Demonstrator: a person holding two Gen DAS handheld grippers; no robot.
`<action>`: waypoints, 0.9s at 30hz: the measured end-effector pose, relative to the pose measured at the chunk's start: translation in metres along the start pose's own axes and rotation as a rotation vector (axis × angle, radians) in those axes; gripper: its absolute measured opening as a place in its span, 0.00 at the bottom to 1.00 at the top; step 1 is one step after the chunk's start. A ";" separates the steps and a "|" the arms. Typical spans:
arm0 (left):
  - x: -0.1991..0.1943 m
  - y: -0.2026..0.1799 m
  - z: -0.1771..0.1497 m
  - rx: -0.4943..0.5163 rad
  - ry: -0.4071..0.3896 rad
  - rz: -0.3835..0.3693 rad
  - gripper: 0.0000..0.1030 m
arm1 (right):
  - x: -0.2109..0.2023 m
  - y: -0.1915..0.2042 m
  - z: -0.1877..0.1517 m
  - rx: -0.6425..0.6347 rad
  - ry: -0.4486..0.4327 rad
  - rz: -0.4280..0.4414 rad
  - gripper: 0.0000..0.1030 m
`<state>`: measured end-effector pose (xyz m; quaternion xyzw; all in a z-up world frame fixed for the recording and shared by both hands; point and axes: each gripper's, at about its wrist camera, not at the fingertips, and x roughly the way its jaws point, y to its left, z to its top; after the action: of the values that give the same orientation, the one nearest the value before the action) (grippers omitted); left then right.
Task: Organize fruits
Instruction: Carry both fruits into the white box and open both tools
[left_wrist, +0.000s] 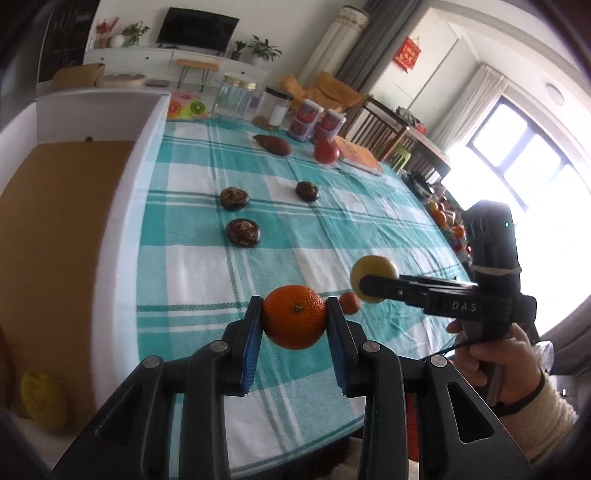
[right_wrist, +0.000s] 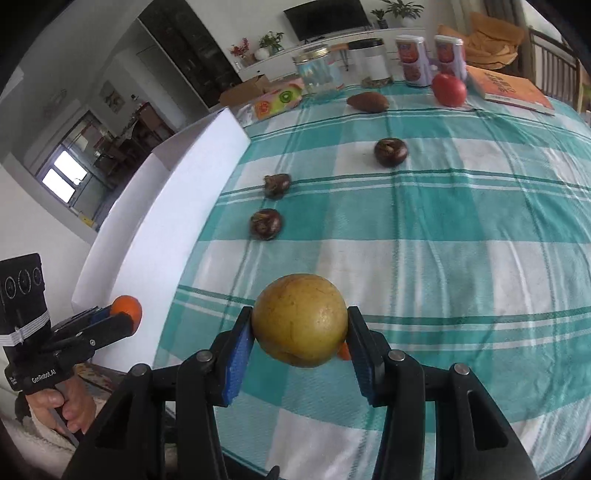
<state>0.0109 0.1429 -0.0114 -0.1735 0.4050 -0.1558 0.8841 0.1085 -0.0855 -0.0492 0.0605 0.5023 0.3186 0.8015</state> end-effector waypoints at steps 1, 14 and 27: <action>-0.015 0.008 0.004 -0.011 -0.028 0.030 0.33 | 0.008 0.021 0.003 -0.027 0.002 0.048 0.47; -0.074 0.135 -0.009 -0.192 -0.093 0.509 0.34 | 0.097 0.208 0.019 -0.338 0.074 0.261 0.48; -0.090 0.095 0.006 -0.146 -0.264 0.516 0.77 | 0.007 0.111 0.033 -0.216 -0.330 0.002 0.81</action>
<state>-0.0272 0.2663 0.0104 -0.1466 0.3275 0.1274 0.9247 0.0887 0.0133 0.0081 0.0260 0.3269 0.3574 0.8745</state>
